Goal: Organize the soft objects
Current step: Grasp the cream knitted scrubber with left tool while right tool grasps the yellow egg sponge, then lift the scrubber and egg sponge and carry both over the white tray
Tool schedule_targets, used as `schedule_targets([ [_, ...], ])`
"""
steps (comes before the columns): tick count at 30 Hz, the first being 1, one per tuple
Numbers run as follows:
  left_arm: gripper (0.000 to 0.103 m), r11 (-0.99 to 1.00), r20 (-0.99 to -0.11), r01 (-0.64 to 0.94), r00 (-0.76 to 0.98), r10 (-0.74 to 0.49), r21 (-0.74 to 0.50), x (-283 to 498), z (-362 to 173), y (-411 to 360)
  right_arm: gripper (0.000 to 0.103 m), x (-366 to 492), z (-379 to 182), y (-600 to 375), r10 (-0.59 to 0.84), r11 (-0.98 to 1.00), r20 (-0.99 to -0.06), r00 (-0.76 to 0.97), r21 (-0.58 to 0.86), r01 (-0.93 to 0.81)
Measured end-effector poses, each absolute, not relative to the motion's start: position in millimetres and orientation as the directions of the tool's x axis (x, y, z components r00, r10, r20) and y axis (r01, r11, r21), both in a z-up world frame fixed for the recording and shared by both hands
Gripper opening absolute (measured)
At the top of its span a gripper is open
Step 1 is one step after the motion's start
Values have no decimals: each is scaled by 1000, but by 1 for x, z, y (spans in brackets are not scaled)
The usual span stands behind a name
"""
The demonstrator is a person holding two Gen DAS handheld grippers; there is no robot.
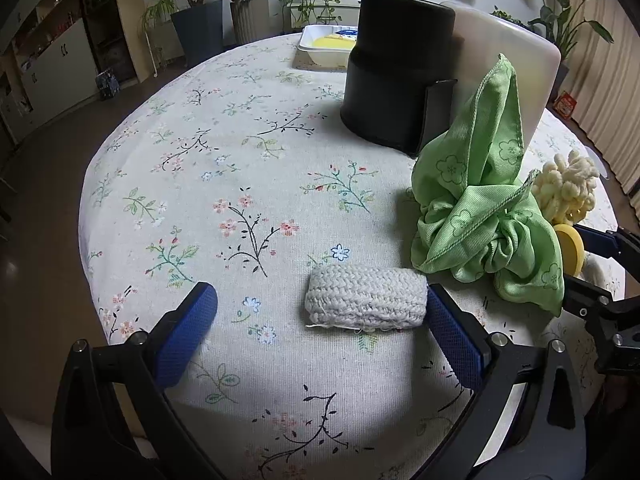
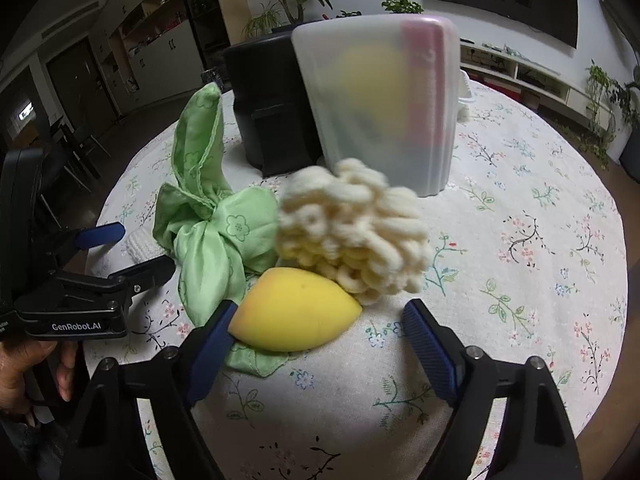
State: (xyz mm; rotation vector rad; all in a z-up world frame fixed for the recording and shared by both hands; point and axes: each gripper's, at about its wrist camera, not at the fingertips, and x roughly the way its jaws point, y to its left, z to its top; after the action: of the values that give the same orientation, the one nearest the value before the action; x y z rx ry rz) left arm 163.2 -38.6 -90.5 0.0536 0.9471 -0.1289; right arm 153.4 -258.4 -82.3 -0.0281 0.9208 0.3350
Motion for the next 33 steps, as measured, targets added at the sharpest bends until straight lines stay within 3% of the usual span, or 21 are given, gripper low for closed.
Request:
schedule_targets([
  [3,100,991,-810,135,580,-87,-10,161,-90,-39,71,152,-82,-253,288,942,-779,557,124,-313],
  [6,88,989,-803,147,589,-93,-7,159,-86,-42,62,151,-82,-249,301,935,-775,555,128,-329],
  [9,79,987,-798,159,593,-104,-10,156,-84,-44,60,150,-82,-246,306,933,-774,554,126,-338],
  [12,50,987,-790,161,603,-111,-16,153,-81,-43,57,148,-82,-248,317,931,-771,553,141,-337],
  [33,49,980,-782,192,602,-161,-53,140,-57,-34,54,123,-53,-281,340,932,-761,553,194,-307],
])
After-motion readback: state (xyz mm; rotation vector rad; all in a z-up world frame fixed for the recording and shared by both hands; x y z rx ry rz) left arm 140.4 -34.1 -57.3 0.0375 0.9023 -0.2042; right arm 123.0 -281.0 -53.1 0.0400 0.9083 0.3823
